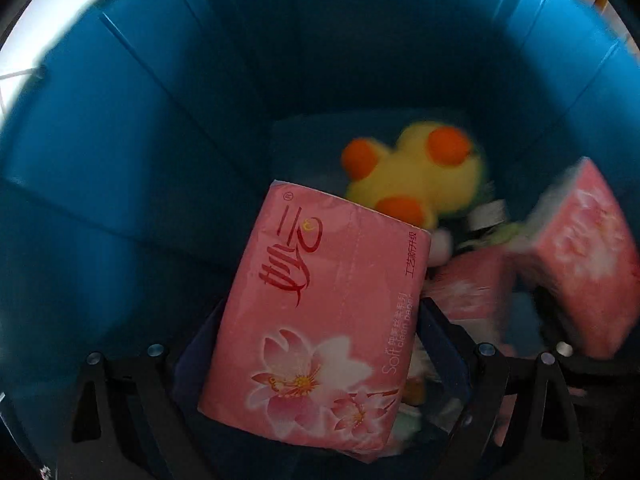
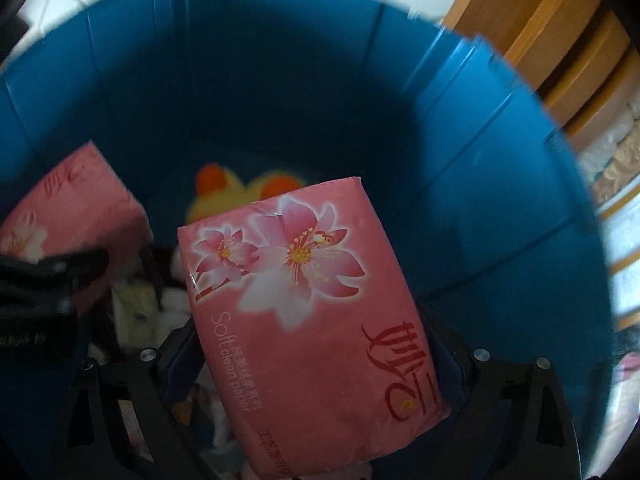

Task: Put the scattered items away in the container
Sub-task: 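Carry both pink tissue packs into the blue crate and open both grippers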

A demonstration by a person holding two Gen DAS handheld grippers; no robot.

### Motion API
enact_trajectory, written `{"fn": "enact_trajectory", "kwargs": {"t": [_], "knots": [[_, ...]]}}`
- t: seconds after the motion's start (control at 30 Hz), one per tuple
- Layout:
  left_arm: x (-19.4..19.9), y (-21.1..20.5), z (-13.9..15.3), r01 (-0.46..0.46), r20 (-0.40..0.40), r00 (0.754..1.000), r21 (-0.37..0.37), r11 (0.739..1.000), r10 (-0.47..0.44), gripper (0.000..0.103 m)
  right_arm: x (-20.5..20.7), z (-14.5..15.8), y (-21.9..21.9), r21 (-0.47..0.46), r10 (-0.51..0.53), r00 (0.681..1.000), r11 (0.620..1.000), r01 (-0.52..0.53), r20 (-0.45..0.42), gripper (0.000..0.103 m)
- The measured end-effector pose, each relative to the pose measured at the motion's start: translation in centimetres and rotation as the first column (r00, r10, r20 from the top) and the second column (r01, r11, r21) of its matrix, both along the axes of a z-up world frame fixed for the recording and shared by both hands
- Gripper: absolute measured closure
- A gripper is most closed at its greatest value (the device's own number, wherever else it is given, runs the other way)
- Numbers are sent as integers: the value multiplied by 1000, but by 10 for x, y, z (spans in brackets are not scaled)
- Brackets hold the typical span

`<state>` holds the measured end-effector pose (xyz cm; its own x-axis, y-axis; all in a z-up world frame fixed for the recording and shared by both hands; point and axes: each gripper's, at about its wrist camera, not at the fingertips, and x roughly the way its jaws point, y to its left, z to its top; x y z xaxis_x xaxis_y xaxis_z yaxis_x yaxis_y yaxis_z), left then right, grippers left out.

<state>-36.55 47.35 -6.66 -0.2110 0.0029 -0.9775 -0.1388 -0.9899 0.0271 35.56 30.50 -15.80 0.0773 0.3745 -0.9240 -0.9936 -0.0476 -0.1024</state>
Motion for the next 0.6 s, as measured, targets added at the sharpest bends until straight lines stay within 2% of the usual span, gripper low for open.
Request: {"fn": "enact_trajectory", "kwargs": {"t": [0.1, 0.3, 0.4, 0.43, 0.53, 0.6], "knots": [[3, 6, -14, 34, 26, 999, -54, 998, -32, 9, 1, -22, 3, -71, 19, 1000, 997, -19, -2, 8], [0, 17, -10, 79, 19, 997, -35, 996, -79, 8, 11, -40, 7, -136, 35, 999, 990, -37, -13, 5], [-7, 12, 5, 54, -23, 998, 5, 999, -54, 8, 9, -42, 4, -144, 51, 999, 988, -51, -6, 0], [-8, 7, 13, 39, -49, 998, 41, 998, -37, 8, 6, -42, 3, -120, 171, 985, 978, -169, 4, 1], [-13, -6, 29, -10, -89, 996, 154, 988, 24, 8, 4, -38, 3, -97, 176, 984, 980, -176, -6, 1], [-16, -13, 31, -42, -72, 996, 200, 979, 57, 8, 6, -37, 4, -97, 167, 986, 981, -168, -13, 1]]}}
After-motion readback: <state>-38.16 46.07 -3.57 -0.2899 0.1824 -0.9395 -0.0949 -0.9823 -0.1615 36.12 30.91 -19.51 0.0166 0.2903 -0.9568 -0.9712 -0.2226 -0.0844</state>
